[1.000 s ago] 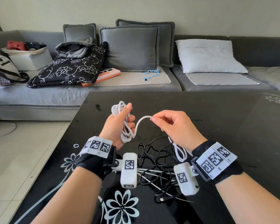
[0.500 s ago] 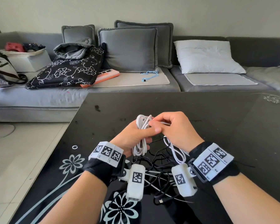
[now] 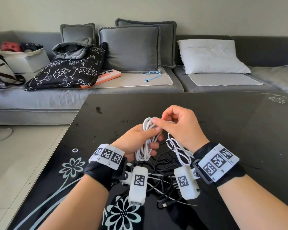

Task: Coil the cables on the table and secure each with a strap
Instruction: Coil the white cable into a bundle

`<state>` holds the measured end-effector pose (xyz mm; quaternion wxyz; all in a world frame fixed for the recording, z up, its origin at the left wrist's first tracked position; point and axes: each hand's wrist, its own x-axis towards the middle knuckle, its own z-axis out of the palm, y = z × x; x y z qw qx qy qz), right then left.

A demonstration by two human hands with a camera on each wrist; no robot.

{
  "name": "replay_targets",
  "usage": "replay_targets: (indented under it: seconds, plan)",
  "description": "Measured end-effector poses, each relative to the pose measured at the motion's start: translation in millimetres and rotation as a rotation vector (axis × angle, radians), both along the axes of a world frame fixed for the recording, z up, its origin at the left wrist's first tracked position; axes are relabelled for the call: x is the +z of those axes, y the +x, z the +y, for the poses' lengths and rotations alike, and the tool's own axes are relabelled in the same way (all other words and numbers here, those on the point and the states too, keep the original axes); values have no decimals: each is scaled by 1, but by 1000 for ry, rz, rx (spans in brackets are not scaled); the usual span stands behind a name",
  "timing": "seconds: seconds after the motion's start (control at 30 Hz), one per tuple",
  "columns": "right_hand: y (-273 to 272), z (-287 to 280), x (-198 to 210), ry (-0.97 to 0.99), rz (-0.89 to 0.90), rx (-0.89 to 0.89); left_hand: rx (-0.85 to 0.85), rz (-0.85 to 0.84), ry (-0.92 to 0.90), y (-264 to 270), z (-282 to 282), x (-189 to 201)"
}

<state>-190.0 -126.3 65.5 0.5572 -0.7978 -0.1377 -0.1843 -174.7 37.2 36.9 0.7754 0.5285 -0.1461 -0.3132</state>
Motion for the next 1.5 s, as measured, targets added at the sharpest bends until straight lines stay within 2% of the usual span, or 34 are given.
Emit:
replay_targets:
  seconds: [0.2,0.37,0.57,0.73,0.93,1.27,1.5]
  plan:
    - [3,-3,1,12,-22,-42,-84,146,-112,2,12,10]
    - [3,-3,0,-20,-6,-58,-40,200,-225,6,22,18]
    - [4,-13,1,-61,13,-60,118,246,-451,14,37,28]
    - [9,-29,7,-124,98,-14,263,217,-499,14,36,32]
    - [19,-50,8,-112,136,-79,400,214,-591,23,46,33]
    - [67,-73,-8,-490,229,-148,541,172,-624,35,64,30]
    - [85,-107,-11,-636,288,-285,558,164,-611,34,58,29]
